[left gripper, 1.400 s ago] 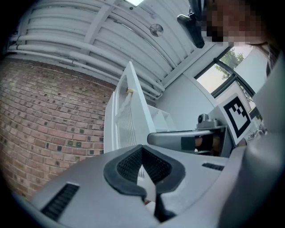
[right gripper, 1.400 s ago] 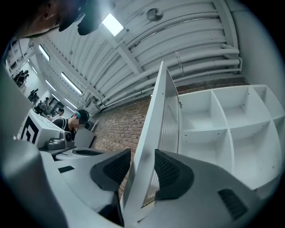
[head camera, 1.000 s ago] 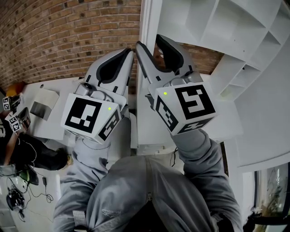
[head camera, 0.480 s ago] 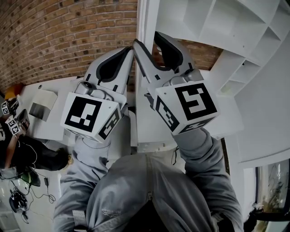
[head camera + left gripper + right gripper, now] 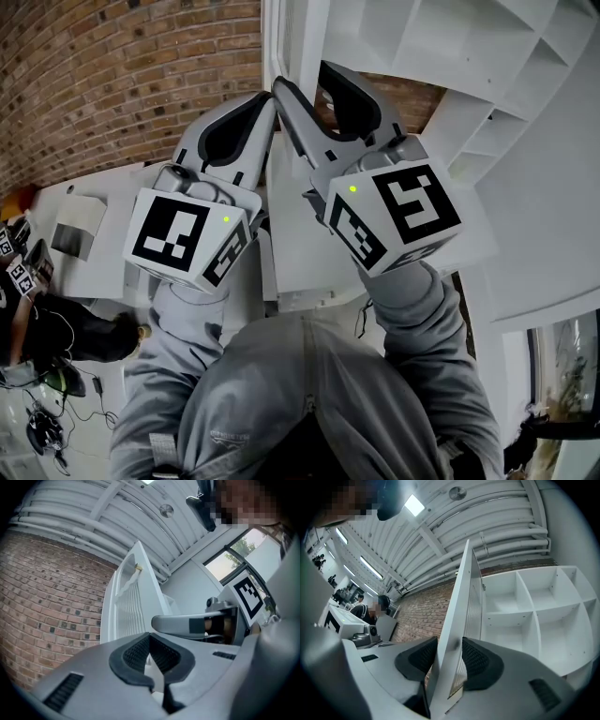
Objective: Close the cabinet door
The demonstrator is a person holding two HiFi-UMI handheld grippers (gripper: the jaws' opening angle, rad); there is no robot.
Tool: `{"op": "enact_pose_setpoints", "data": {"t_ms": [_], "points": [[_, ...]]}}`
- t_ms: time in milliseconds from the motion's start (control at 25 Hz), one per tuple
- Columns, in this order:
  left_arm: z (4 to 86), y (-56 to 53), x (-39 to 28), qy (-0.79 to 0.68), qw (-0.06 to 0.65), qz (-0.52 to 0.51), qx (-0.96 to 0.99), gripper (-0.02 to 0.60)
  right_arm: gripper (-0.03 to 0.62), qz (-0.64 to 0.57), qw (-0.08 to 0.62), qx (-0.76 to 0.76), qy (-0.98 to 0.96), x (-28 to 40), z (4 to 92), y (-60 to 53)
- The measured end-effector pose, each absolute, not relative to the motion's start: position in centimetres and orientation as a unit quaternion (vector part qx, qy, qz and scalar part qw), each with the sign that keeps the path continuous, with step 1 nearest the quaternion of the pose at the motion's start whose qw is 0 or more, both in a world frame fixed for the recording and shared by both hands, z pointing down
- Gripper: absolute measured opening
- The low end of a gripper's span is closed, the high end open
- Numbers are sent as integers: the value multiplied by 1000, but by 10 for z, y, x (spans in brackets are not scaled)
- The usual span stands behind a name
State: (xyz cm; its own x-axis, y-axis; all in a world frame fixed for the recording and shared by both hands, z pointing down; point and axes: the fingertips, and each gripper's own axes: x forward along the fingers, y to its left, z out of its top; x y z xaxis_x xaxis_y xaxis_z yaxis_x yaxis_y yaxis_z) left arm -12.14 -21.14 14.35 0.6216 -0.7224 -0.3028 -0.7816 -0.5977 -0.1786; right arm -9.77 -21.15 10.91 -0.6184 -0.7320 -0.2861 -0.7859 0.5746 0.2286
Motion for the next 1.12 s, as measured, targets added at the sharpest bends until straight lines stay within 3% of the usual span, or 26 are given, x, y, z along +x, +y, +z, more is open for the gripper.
{"op": "enact_pose_setpoints", "data": {"t_ms": [680,1120], "points": [[148,-215,-78,379,140,100,-909,3,173,131,83,-471,868,-37,111,-221],[151,-221,-56,348,136,101,-922,3,125,125,75,-483,864,-16,112,-229]]}}
